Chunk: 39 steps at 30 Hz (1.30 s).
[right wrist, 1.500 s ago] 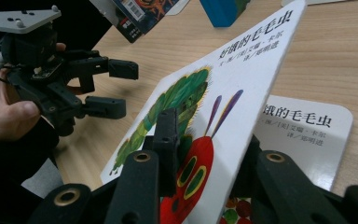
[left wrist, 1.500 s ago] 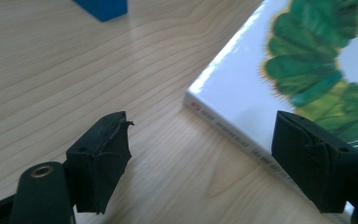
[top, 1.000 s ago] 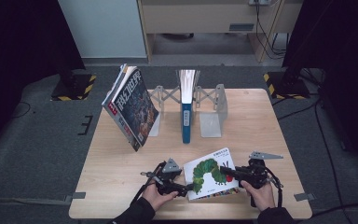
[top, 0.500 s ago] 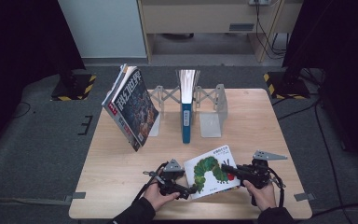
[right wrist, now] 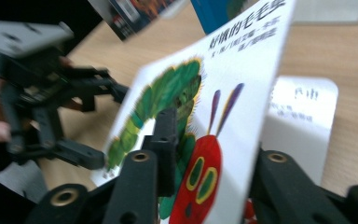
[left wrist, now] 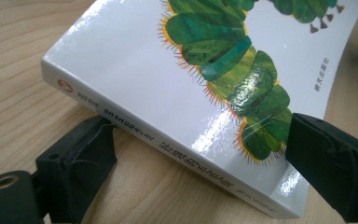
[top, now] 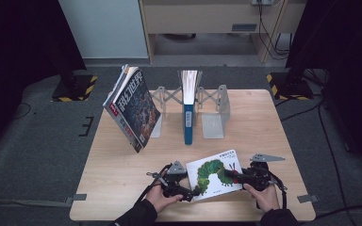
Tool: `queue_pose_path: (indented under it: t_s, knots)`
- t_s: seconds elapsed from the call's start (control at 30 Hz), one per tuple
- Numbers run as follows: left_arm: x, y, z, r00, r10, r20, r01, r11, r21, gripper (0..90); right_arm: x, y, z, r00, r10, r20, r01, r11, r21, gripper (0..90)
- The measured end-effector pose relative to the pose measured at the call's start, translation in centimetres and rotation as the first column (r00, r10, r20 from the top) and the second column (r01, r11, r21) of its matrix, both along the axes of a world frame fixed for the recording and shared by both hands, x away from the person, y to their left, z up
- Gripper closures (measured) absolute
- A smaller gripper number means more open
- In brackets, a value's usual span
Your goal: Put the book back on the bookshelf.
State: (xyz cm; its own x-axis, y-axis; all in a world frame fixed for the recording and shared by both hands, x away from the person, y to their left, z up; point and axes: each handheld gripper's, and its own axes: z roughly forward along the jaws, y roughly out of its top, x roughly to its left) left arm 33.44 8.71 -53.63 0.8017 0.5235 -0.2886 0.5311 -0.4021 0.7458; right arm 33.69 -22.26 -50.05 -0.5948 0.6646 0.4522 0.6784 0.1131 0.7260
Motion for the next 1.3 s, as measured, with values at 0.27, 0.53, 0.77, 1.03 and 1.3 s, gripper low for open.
queue_pose_path:
  t_s: [0.27,0.53,0.77,1.03,1.3]
  knots:
    - [0.0,0.0,0.0,0.9999,0.005,0.009,-0.005,1.0000,0.007,10.8,0.3,0.7,-1.3,0.9992,-0.017,-0.035,0.013,0.994,-0.112,53.6]
    - [0.0,0.1,0.1,0.9999,0.016,-0.006,-0.016,0.9999,0.002,11.4,0.3,1.0,-1.2,0.9997,-0.010,-0.024,0.007,0.992,-0.125,53.6]
    - [0.2,0.3,0.0,0.9993,0.024,-0.029,-0.025,0.9994,-0.024,11.5,0.2,1.5,-1.2,0.9999,0.009,-0.011,-0.011,0.993,-0.120,53.5]
    - [0.2,0.3,0.0,0.9992,0.036,-0.015,-0.036,0.9992,-0.017,13.4,0.1,2.0,-1.1,0.9998,0.020,-0.003,-0.020,0.994,-0.104,50.8]
    - [0.2,0.4,-0.1,0.9987,0.034,-0.038,-0.036,0.9980,-0.052,18.3,0.0,2.4,-0.5,0.9978,0.035,0.055,-0.024,0.982,-0.186,27.8]
